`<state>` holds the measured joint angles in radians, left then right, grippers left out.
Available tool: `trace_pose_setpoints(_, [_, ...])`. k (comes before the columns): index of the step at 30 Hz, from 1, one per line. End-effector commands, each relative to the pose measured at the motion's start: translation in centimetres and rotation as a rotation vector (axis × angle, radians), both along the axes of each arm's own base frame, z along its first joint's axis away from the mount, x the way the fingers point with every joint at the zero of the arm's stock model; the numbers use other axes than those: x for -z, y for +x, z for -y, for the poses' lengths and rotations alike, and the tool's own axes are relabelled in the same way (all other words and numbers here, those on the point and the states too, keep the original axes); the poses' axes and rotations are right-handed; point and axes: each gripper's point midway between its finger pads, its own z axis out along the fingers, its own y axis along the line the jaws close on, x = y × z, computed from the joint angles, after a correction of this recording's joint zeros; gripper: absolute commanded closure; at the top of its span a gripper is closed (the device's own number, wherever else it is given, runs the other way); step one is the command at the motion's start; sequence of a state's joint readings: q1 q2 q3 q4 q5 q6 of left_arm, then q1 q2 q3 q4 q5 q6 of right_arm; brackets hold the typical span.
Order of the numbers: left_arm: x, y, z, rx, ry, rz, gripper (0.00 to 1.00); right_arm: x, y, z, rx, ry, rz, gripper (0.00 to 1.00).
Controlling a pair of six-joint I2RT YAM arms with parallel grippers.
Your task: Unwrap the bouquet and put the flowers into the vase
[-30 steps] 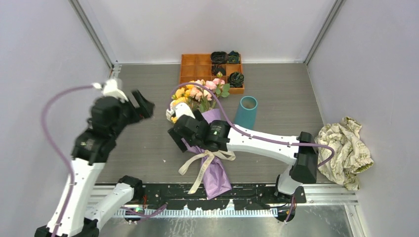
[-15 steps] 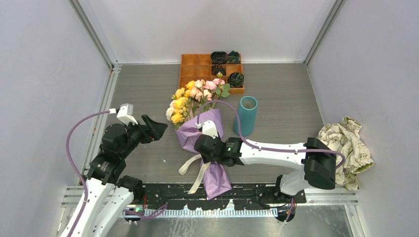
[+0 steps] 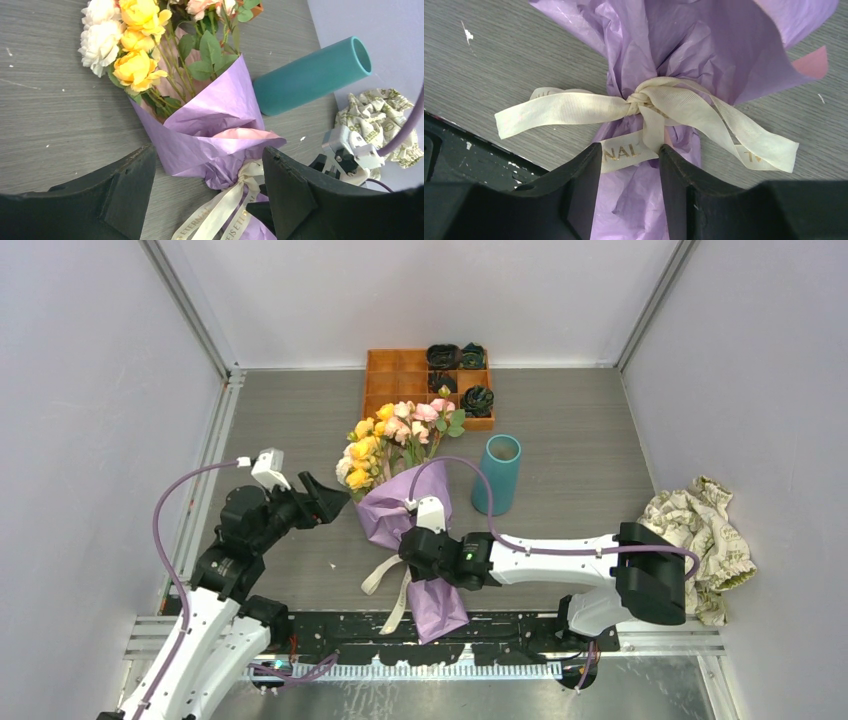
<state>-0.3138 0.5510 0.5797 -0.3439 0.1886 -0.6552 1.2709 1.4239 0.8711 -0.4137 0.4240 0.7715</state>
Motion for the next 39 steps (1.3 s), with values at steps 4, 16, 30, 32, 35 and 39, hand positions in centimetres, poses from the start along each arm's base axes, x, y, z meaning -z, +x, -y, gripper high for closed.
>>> trace_pose_setpoints(4, [-3.3,-0.2,2.2,0.094,-0.084,0.113,0.24,-0.5,1.1,-0.4,0.07,0.062,0.055,0.53])
trace_pose_setpoints(16, [-2.0,-1.0,8.5,0.267,-0.063,0.136,0.31,-1.0,2.6,1.0,0.128,0.023,0.139,0.91])
trace_pose_setpoints(30, [3.9,-0.1,13.9,0.339,0.031,0.059,0.47,-7.0,3.4,3.0,0.157,0.091,0.237,0.99])
trace_pose_setpoints(32, [5.0,0.7,14.3,0.328,0.06,0.049,0.48,-7.5,3.3,3.0,0.154,0.105,0.238,0.99])
trace_pose_setpoints(35, [6.3,1.9,15.3,0.322,0.091,0.029,0.48,-7.9,3.2,2.9,0.142,0.113,0.239,0.99])
trace_pose_setpoints(39, [8.2,3.3,16.7,0.324,0.115,-0.001,0.48,-7.6,3.1,3.0,0.137,0.101,0.234,0.99])
